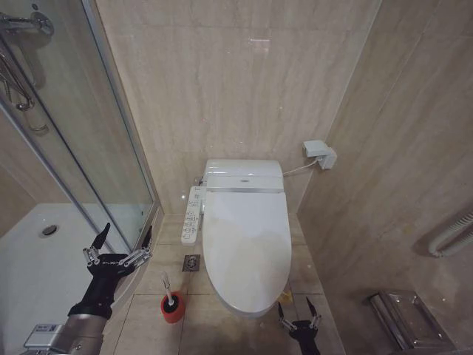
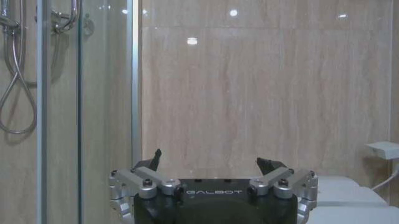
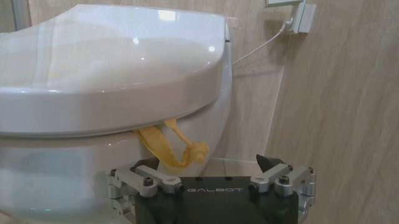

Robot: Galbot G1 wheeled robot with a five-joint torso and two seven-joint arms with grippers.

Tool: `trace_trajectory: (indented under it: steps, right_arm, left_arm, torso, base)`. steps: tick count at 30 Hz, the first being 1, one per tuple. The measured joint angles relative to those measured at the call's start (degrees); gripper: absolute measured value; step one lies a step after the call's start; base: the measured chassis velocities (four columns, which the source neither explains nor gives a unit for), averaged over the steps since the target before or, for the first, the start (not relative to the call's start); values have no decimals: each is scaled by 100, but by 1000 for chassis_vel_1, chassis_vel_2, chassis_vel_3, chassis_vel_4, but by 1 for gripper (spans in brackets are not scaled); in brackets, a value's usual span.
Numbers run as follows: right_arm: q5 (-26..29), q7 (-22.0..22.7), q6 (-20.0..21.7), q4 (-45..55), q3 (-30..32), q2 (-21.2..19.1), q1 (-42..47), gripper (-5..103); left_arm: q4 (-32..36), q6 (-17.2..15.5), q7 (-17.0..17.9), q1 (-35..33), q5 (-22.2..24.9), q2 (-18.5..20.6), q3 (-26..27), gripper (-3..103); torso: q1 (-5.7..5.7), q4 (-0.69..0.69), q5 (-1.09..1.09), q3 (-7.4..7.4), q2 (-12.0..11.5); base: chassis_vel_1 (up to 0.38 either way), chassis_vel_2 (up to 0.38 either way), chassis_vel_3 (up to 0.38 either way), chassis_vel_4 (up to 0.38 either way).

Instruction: Open the toilet lid, clean the toilet bowl with a toilet brush, close the toilet lid, and flush.

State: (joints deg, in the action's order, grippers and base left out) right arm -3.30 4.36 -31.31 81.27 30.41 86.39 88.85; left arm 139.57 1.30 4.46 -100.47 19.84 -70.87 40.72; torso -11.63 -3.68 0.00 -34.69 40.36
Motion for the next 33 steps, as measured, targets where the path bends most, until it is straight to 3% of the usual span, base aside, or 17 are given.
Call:
trace_trajectory:
  steps: [11, 12, 20, 21, 33]
  right_arm:
    - [3, 7, -106, -67, -66, 69, -60, 101]
    - [7, -35, -142, -63, -69, 69, -42, 84]
    - [25, -124, -268, -84, -70, 76, -30, 84]
    - [25, -126, -272, -89, -74, 81, -37, 93]
    - [-44, -123, -342, -148, -123, 122, -106, 93]
  left_arm:
    - [0, 0, 0, 0, 0, 0, 0, 100]
    - [0, 0, 0, 0, 0, 0, 0, 100]
    - [0, 0, 0, 0, 0, 0, 0, 100]
    - [0, 0, 0, 0, 0, 0, 0, 100]
    - [0, 0, 0, 0, 0, 0, 0, 100]
  torso:
    - [0, -1, -1, 0, 0]
    - [0, -1, -1, 0, 0]
    - [0, -1, -2, 0, 0]
    - [0, -1, -2, 0, 0]
    - [1, -2, 0, 0, 1]
  base:
    - [0, 0, 0, 0]
    - [0, 0, 0, 0]
    - [0, 0, 0, 0]
    - [0, 0, 0, 0]
    - [0, 0, 0, 0]
